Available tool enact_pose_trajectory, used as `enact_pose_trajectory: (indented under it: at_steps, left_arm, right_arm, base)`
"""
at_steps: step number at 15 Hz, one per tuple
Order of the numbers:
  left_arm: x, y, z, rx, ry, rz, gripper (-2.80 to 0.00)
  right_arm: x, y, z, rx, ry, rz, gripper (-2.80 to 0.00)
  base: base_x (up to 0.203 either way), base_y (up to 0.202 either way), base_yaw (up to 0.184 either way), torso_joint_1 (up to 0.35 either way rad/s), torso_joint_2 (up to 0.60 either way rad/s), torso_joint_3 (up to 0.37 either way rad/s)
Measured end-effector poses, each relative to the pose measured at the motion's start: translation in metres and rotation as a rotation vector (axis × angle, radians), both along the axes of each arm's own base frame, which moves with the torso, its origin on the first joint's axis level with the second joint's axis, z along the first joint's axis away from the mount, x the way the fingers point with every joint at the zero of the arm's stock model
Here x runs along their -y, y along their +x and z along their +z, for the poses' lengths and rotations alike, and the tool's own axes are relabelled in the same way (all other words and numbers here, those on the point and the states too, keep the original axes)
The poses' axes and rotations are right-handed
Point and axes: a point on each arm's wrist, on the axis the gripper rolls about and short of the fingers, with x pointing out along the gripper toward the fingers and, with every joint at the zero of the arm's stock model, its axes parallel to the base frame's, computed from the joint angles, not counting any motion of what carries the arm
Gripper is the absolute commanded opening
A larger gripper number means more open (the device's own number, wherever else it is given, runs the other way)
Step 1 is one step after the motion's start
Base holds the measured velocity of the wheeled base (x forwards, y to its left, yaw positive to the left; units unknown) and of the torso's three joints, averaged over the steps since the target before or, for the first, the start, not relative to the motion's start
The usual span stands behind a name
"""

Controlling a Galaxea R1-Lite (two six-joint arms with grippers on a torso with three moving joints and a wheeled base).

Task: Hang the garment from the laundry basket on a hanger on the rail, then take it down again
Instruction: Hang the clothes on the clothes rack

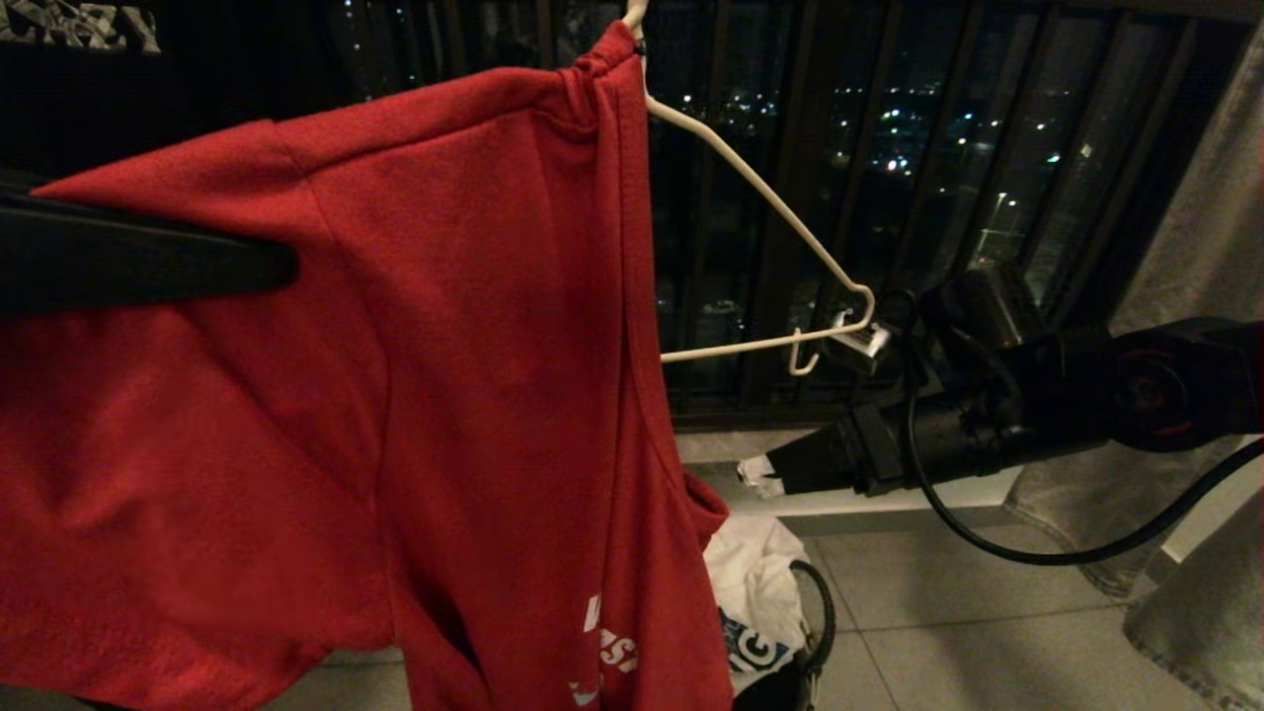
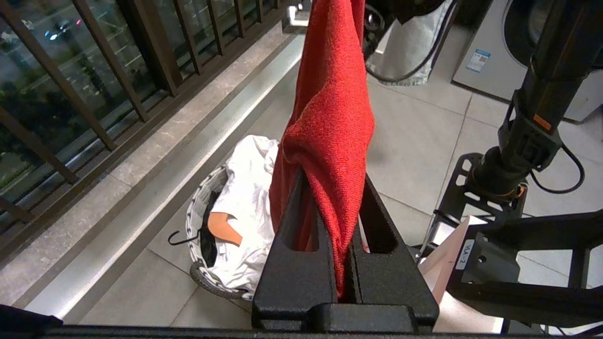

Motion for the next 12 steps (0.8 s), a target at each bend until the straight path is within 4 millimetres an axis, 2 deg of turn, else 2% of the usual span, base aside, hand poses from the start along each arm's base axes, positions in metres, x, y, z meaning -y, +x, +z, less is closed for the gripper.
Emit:
enact_pose_trajectory:
  at_steps: [7,12]
  left_arm:
    - [0.000,0.001,0.000,0.001,-0.001,-0.002,-2.80]
    - [0.000,0.001,0.002,0.008,-0.003,-0.002,-2.80]
  right_arm:
    - [-0.012,-0.001,0.001,-0.050,0.013,0.013,0.00]
    - [-0.029,-0.003,0.006,-0.071,0.025,0.046,0.00]
  base:
    - [0.000,0.000,0.000,0.000,0.00,0.000]
    - [0.000,0.000,0.000,0.000,0.00,0.000]
